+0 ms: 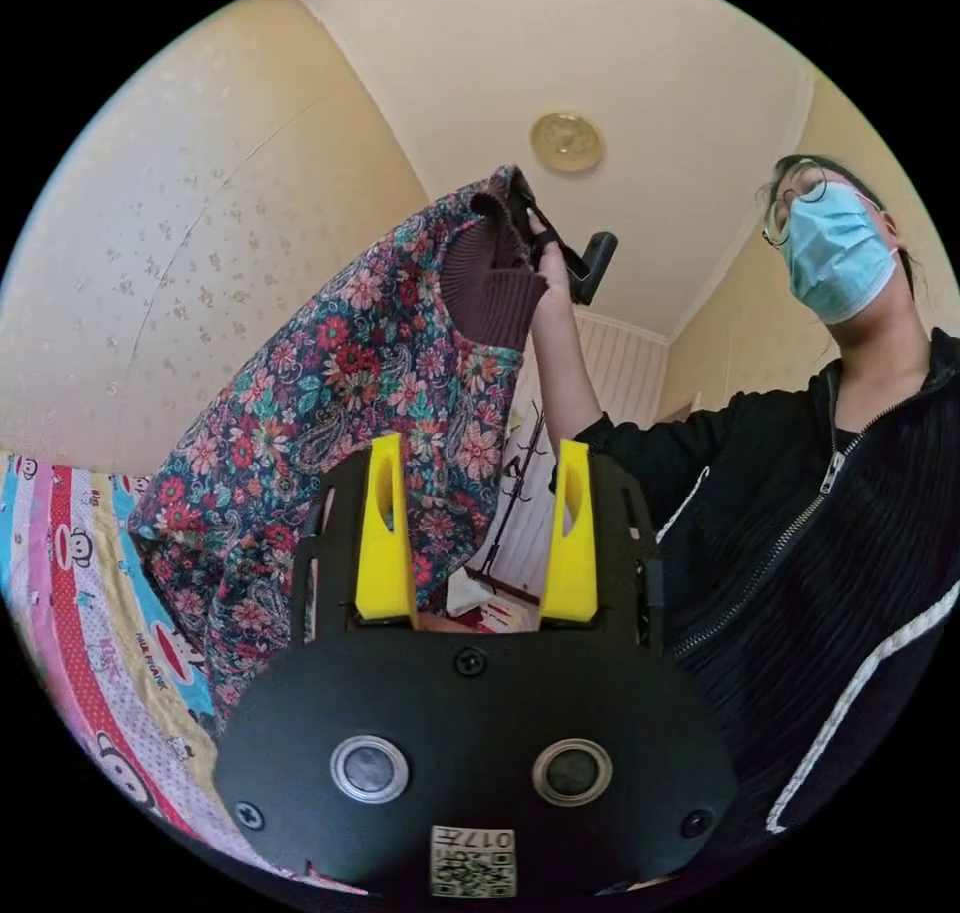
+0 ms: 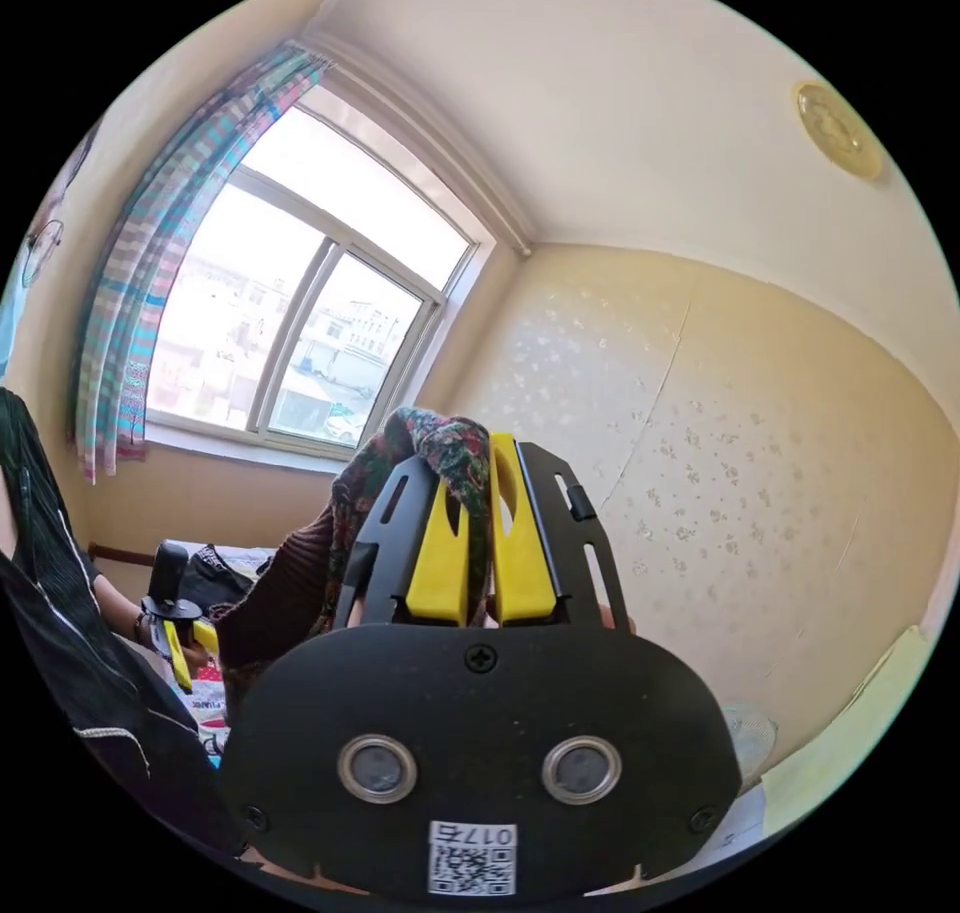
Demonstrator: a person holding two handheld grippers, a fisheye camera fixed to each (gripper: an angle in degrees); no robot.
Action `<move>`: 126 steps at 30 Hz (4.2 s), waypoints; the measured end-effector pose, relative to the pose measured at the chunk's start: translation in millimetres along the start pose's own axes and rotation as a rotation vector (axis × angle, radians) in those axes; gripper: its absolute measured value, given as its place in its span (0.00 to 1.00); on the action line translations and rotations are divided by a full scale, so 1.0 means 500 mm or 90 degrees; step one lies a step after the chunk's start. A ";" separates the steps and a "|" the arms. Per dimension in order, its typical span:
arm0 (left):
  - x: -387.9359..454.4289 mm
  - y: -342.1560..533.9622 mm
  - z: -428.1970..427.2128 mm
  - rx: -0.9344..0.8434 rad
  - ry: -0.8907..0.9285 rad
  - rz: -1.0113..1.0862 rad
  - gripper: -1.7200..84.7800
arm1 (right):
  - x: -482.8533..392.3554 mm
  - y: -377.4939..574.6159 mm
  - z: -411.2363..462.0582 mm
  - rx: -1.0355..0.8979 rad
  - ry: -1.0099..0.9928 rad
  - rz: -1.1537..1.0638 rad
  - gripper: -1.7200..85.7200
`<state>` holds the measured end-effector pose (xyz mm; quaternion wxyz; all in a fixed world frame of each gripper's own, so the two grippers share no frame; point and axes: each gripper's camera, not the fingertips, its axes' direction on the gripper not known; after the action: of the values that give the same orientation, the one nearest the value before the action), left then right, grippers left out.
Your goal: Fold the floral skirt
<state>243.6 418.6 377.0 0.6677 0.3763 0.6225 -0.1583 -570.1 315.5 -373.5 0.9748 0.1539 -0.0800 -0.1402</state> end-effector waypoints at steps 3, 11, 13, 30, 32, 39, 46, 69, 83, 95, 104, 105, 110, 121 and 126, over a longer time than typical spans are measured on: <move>0.029 0.032 0.044 -0.051 -0.057 0.060 0.26 | 0.002 0.005 0.004 0.004 0.005 0.035 0.07; -0.014 0.054 0.045 -0.035 -0.130 -0.038 0.14 | 0.002 -0.001 0.039 -0.017 0.005 0.040 0.07; -0.050 0.053 -0.040 0.038 -0.122 -0.078 0.07 | 0.024 0.012 0.028 -0.019 0.010 0.038 0.07; -0.023 -0.246 -0.375 0.450 -0.049 0.036 0.03 | 0.163 0.370 -0.081 0.019 -0.168 0.017 0.08; 0.020 -0.270 -0.359 0.434 -0.045 0.086 0.03 | 0.152 0.456 -0.063 0.019 -0.209 0.042 0.08; 0.190 -0.304 -0.296 0.376 -0.112 0.238 0.03 | 0.028 0.724 0.075 -0.013 -0.316 0.154 0.11; 0.237 -0.293 -0.361 0.393 -0.142 0.220 0.03 | -0.042 0.755 0.215 0.027 -0.452 0.275 0.17; 0.538 -0.120 -0.576 0.405 -0.405 0.317 0.04 | 0.187 0.563 0.036 0.202 -0.173 0.374 0.04; 0.921 -0.201 -0.547 0.500 -0.479 0.480 0.05 | 0.215 -0.052 -0.375 0.323 0.125 -0.015 0.03; 0.936 -0.382 -0.356 0.419 -0.511 0.470 0.06 | 0.388 -0.192 -0.290 0.133 0.210 -0.012 0.03; 0.346 -0.403 0.013 0.198 -0.577 0.246 0.07 | 0.728 0.134 0.337 -0.258 0.057 0.180 0.04; 0.217 -0.393 0.084 0.187 -0.582 0.199 0.07 | 0.786 0.220 0.461 -0.295 0.044 0.233 0.04; -0.311 -0.272 0.344 0.063 -0.593 -0.029 0.07 | 0.925 0.609 0.833 -0.361 0.080 0.370 0.07; -0.529 0.807 0.365 -0.317 -0.422 -0.337 0.12 | 0.516 1.509 0.787 -0.584 -0.243 0.468 0.13; -0.316 0.941 0.186 -0.281 -0.487 -0.413 0.13 | 0.376 1.602 0.521 -0.560 -0.245 0.592 0.17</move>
<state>602.2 626.7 665.5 0.8264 -0.0685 0.4377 -0.3475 -244.6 918.5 150.9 0.8741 -0.3361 -0.2460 0.2501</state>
